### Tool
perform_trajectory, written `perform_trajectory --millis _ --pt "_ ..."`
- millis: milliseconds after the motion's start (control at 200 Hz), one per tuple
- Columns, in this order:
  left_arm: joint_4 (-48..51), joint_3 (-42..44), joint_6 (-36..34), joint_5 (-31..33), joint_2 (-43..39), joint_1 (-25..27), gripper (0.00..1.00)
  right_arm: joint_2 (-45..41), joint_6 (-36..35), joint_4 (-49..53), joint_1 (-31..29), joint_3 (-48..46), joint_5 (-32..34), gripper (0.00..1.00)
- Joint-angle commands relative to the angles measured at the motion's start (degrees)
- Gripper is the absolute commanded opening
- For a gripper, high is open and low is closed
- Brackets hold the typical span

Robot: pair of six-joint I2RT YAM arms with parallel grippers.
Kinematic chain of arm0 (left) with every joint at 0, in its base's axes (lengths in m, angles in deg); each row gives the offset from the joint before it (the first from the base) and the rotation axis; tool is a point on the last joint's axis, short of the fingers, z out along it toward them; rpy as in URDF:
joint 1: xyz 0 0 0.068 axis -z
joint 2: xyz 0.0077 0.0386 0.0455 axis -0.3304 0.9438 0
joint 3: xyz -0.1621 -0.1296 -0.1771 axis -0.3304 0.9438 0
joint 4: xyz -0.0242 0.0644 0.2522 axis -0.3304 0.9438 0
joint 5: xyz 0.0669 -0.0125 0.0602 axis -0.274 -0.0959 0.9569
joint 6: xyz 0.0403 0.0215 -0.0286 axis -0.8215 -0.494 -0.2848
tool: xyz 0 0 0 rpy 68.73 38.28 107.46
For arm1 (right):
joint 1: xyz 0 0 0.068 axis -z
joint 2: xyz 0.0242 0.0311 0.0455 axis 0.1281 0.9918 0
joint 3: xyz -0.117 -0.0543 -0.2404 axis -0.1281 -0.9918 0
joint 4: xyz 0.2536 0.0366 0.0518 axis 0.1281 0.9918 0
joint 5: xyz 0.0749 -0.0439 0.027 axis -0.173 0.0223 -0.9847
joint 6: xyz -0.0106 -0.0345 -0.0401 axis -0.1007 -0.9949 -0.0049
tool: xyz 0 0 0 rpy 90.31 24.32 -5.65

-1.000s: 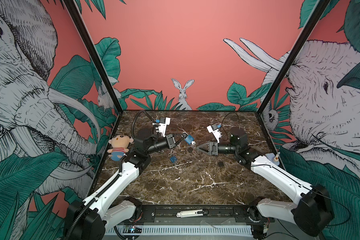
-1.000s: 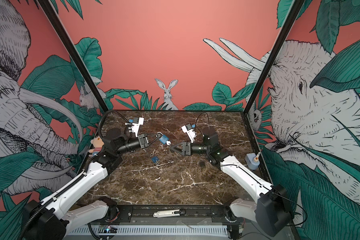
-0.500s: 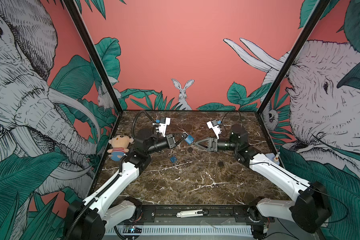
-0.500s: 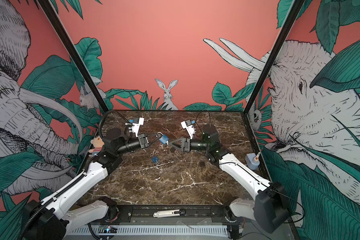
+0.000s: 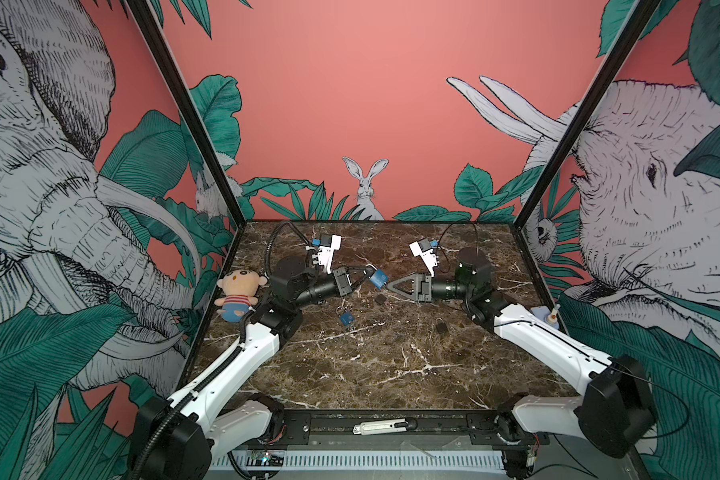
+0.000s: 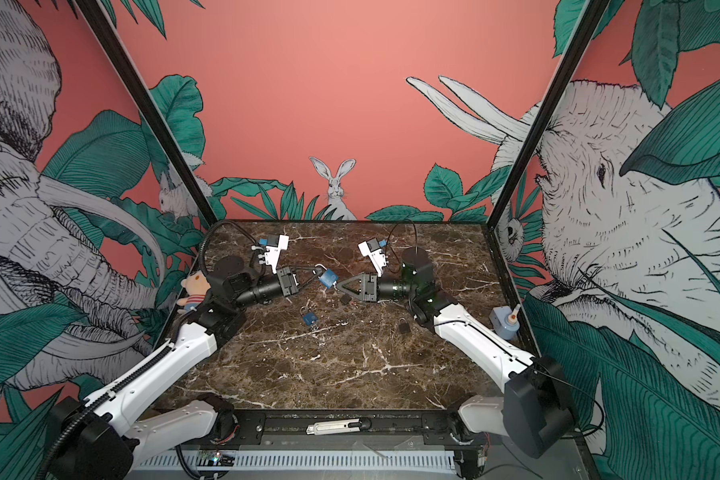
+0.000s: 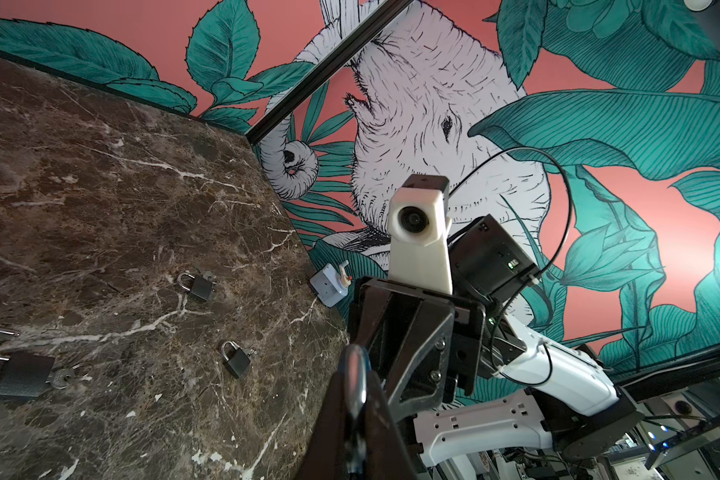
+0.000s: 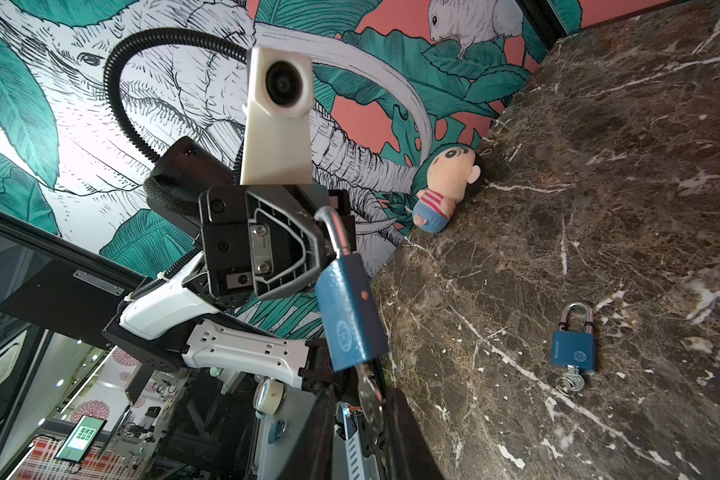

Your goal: Lock with the key

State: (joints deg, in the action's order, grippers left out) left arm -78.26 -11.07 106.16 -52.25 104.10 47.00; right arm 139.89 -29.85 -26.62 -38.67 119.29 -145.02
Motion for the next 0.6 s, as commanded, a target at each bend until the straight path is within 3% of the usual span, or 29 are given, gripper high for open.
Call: perform_trajectory --millis 0,310,510,590 --pt "-3.40 -0.29 0.58 0.39 -0.32 -0.11 0.00 0.42 0.01 -3.23 -0.41 1.69 -1.47 0.20" --pt "-4.48 -0.16 1.42 0.80 -0.13 -0.11 0.00 1.30 0.65 -4.39 -0.61 1.85 -1.82 0.21" --pt "-5.89 0.50 2.28 1.72 -0.20 -0.19 0.00 1.51 1.54 -5.47 -0.61 1.24 -1.68 0.00" --pt "-6.90 0.89 2.78 2.37 -0.42 -0.27 0.00 1.39 2.37 -6.71 -0.59 0.49 -1.77 0.00"
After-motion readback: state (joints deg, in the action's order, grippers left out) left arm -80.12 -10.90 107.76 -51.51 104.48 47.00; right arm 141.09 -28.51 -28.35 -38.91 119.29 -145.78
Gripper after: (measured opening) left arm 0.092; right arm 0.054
